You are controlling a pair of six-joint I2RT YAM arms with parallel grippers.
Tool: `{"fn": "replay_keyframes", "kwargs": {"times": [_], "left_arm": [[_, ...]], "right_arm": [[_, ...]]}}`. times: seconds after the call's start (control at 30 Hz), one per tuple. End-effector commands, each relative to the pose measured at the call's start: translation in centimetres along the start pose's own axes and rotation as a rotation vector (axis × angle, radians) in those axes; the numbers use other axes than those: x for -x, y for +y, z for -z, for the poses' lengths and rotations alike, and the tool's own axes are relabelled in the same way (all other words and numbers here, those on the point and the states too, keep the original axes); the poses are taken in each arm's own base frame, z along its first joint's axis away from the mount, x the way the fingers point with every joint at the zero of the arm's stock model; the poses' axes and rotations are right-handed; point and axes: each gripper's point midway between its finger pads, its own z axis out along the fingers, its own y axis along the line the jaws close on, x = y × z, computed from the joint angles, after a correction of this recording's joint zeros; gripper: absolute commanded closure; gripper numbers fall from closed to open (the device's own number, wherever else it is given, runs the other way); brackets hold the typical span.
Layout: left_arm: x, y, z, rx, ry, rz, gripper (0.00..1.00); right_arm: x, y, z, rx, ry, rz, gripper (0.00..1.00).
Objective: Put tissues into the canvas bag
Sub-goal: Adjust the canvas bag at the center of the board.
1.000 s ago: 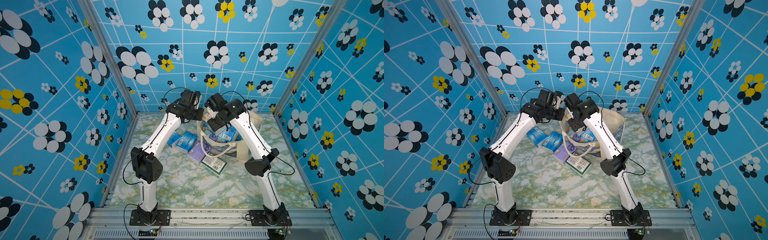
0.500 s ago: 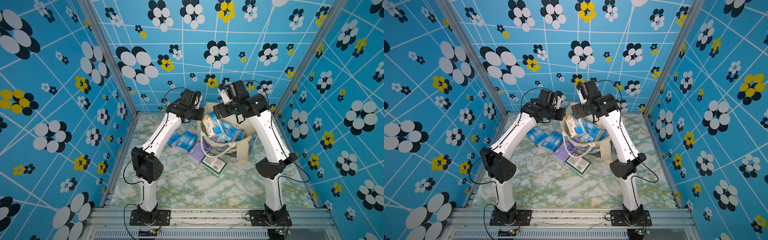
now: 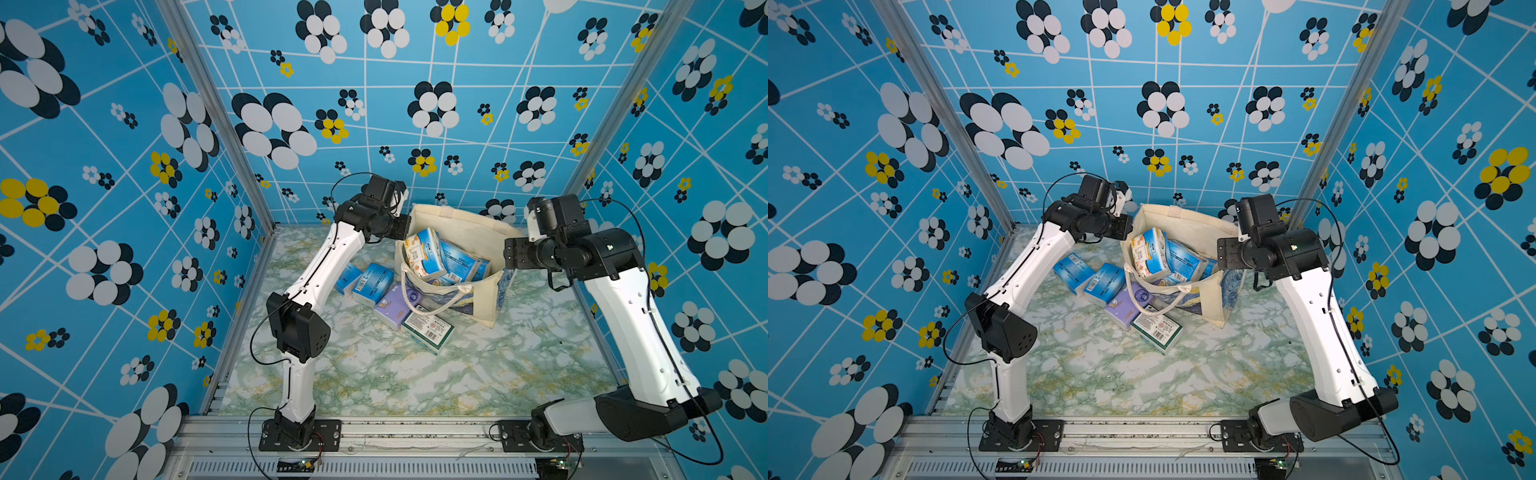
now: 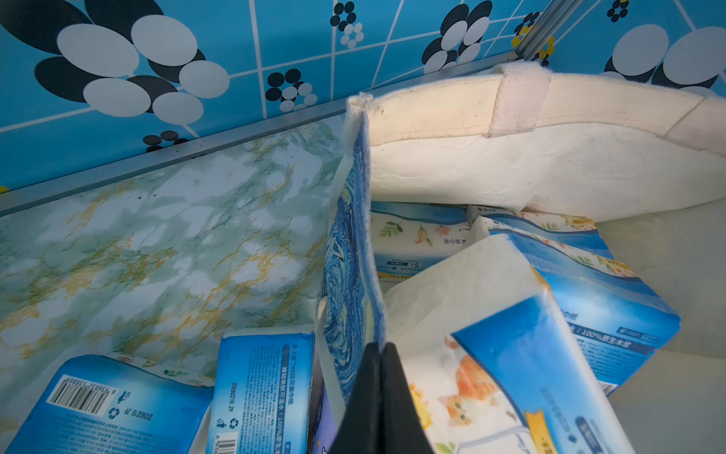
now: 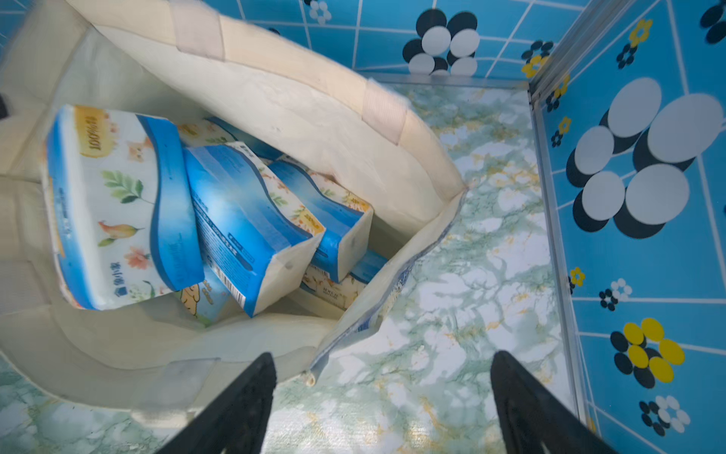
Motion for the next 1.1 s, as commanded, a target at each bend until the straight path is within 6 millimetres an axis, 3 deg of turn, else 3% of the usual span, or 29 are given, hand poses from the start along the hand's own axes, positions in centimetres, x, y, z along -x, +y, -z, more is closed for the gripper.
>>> {"fn": "replay_keyframes", "kwargs": {"times": [0.0,0.37,0.5,0.67,0.77,0.87,1.07], "left_arm": [[0.2,-0.7,-0.3,-0.025,0.006,-0.026,1.0],[0.0,-0.9,-0.6,-0.034,0.014,-0.04,1.0],[-0.2,-1.5,-0.9,-0.071,0.024,-0.054,1.0],[-1.2,0.3,-0.7,0.019,0.08,-0.012,1.0],[-1.6,1.0,0.4,0.078,0.093,-0.009,1.0],[-1.6,0.4,2.4,0.084,0.076,-0.015,1.0],[-1.8,-2.3,6.9,0.035,0.02,0.002,1.0]], "right_arm": [[0.2,1.2,-1.3,0.086,-0.016,-0.107,0.12],[0.9,3.0,-5.3,0.165,-0.012,-0.212,0.14],[-0.7,2.5,-6.7,0.116,0.063,-0.187,0.29],[-1.7,1.3,-6.7,0.054,0.09,-0.157,0.58],[-0.6,0.2,-6.1,0.008,0.063,-0.134,0.78],[1.4,-0.7,-5.6,-0.028,0.025,-0.105,0.96],[7.1,-0.3,-4.8,-0.024,-0.099,-0.053,1.0]]}}
